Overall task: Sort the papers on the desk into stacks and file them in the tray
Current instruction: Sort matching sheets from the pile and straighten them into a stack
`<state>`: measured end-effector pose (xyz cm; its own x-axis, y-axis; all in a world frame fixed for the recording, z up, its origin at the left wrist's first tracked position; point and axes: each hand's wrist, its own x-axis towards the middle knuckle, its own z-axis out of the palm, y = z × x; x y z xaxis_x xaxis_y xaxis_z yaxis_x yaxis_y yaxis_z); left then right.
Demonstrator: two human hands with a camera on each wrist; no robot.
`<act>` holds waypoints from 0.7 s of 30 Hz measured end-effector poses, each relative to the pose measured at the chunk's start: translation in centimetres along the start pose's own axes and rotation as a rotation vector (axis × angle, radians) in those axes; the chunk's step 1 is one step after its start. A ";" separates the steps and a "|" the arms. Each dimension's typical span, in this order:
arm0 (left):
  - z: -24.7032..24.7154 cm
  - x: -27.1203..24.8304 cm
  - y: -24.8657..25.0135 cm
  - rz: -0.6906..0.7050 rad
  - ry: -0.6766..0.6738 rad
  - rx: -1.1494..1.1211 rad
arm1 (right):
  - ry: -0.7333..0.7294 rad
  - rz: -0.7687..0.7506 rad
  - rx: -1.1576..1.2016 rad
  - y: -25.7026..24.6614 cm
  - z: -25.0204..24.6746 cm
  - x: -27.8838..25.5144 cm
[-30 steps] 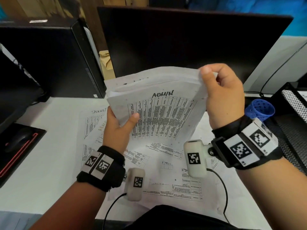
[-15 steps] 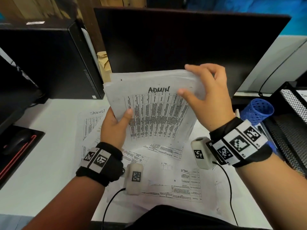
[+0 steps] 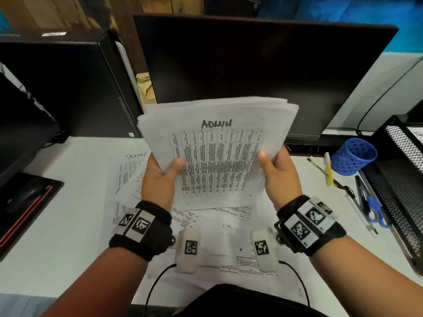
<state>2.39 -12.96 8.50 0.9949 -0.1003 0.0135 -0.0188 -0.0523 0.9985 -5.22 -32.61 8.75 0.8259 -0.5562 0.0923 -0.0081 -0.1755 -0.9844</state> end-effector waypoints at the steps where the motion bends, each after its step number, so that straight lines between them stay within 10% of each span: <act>1: 0.2 -0.1 0.1 0.009 0.003 0.006 | 0.006 0.001 0.007 0.2 0.4 -0.4; 21: 1.3 -0.4 1.6 0.065 -0.074 0.055 | 0.093 -0.096 0.025 -1.3 1.0 -0.3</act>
<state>1.85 -14.33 10.06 0.9813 -0.1784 0.0720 -0.0904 -0.0973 0.9911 -4.88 -31.45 9.89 0.7664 -0.6109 0.1984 0.0836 -0.2115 -0.9738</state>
